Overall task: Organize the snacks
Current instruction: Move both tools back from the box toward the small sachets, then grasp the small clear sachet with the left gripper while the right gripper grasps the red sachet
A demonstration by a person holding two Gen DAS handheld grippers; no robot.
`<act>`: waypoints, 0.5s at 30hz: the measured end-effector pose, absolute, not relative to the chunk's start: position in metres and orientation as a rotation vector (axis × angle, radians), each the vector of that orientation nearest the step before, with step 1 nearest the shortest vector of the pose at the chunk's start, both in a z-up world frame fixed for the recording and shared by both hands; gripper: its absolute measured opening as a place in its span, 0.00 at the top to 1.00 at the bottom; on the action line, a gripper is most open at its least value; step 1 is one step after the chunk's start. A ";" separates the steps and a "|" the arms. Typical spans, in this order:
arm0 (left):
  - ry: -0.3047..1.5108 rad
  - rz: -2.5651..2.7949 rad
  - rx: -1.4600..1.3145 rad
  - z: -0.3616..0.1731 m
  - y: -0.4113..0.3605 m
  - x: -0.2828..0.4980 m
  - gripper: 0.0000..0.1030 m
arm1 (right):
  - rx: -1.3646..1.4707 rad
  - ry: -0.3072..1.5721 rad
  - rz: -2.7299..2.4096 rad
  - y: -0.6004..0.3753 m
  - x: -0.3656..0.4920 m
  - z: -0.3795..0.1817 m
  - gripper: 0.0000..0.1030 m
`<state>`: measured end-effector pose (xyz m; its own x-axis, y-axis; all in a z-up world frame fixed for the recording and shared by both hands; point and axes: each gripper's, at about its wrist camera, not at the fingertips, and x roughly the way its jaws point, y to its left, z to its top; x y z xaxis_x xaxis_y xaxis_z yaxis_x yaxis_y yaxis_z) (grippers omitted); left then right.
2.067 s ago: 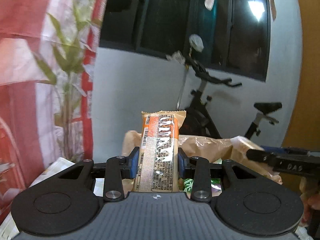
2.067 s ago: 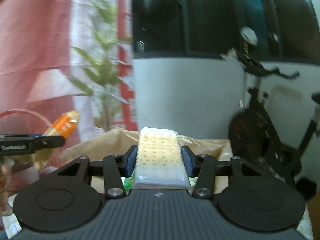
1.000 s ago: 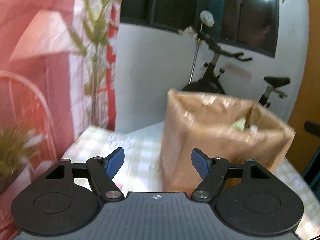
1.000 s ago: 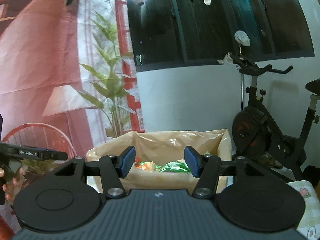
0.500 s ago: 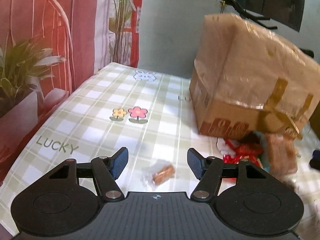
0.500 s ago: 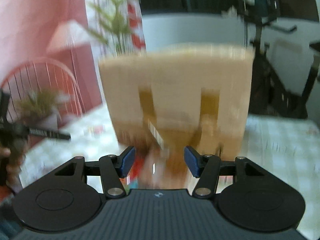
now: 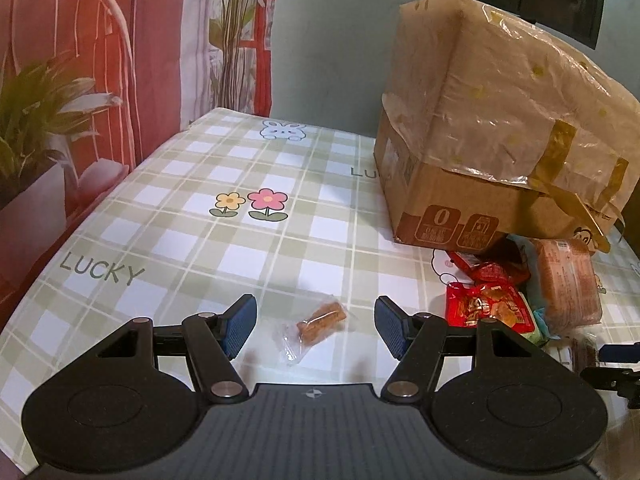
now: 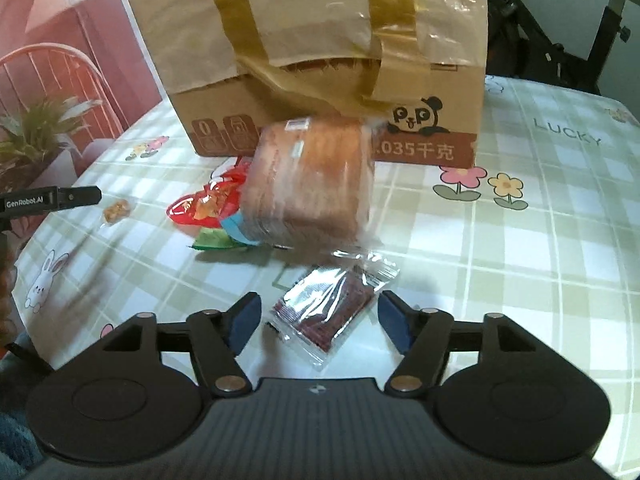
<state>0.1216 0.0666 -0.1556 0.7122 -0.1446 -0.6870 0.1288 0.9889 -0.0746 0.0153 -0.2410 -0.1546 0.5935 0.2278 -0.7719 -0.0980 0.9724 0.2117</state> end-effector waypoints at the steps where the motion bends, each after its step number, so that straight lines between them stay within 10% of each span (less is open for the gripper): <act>1: 0.767 -0.152 -0.021 -0.156 0.066 0.122 0.34 | 0.138 0.918 0.190 -0.238 0.016 -0.155 0.29; 15: 0.788 -0.147 -0.025 -0.163 0.066 0.125 0.34 | -0.074 0.869 0.213 -0.223 0.019 -0.164 0.29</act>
